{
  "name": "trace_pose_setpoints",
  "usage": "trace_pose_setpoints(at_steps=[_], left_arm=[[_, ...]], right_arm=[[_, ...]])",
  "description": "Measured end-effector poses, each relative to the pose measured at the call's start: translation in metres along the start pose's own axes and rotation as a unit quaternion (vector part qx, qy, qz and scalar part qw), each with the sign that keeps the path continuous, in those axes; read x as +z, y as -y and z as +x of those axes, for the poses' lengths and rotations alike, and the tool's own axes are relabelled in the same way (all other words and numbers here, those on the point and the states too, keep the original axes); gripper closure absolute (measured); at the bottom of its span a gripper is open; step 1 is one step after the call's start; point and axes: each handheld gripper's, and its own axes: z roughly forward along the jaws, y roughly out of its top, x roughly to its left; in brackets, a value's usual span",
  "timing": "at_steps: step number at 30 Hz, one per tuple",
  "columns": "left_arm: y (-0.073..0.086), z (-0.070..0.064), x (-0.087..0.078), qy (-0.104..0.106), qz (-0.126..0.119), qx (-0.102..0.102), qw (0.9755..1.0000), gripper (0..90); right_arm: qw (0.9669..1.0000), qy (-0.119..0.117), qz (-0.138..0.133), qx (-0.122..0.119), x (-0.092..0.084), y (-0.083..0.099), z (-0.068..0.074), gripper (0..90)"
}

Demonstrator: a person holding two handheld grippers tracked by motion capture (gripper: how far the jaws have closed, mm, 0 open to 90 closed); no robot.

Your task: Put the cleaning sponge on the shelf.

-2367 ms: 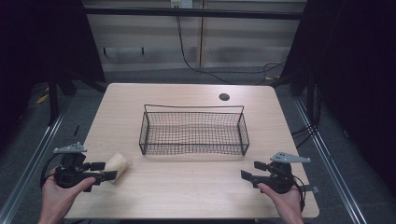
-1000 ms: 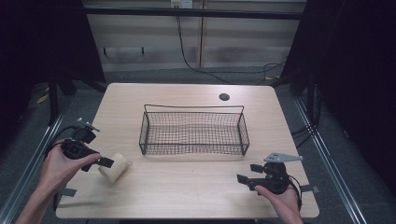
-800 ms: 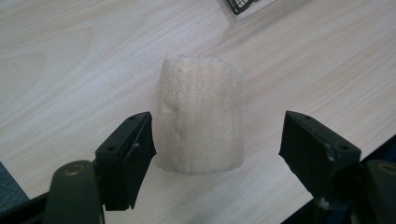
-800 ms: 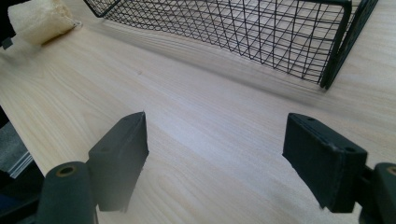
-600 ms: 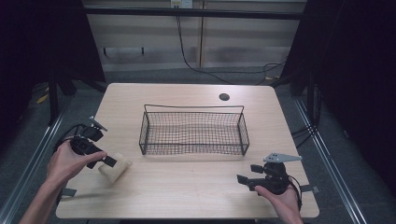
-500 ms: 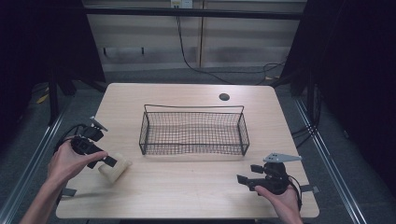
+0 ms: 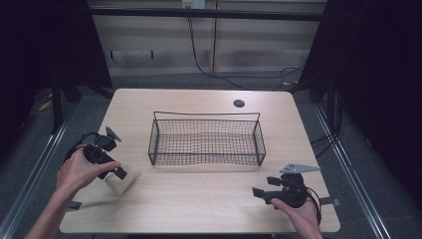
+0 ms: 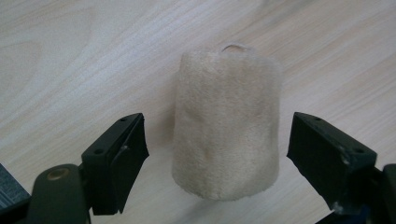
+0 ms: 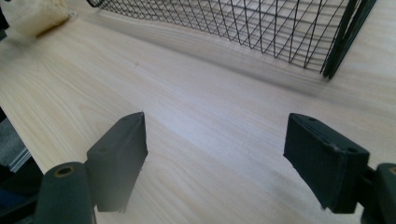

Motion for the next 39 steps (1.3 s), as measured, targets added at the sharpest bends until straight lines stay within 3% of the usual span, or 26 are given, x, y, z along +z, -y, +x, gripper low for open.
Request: trace_pose_setpoints(at_steps=[19,27,39], left_arm=[[-0.008,-0.005,0.025,-0.004,0.04,0.018,0.9991,21.8],[-0.011,-0.008,0.037,-0.005,0.063,0.029,0.9976,22.9],[-0.013,-0.011,0.044,-0.011,0.065,0.033,0.9973,27.4]], right_arm=[[1.0,-0.003,0.01,-0.001,0.002,0.0,0.0,20.5],[0.9999,-0.002,0.012,0.0,0.003,0.0,0.0,20.3],[0.9998,-0.006,0.017,0.0,0.004,0.0,0.0,20.2]])
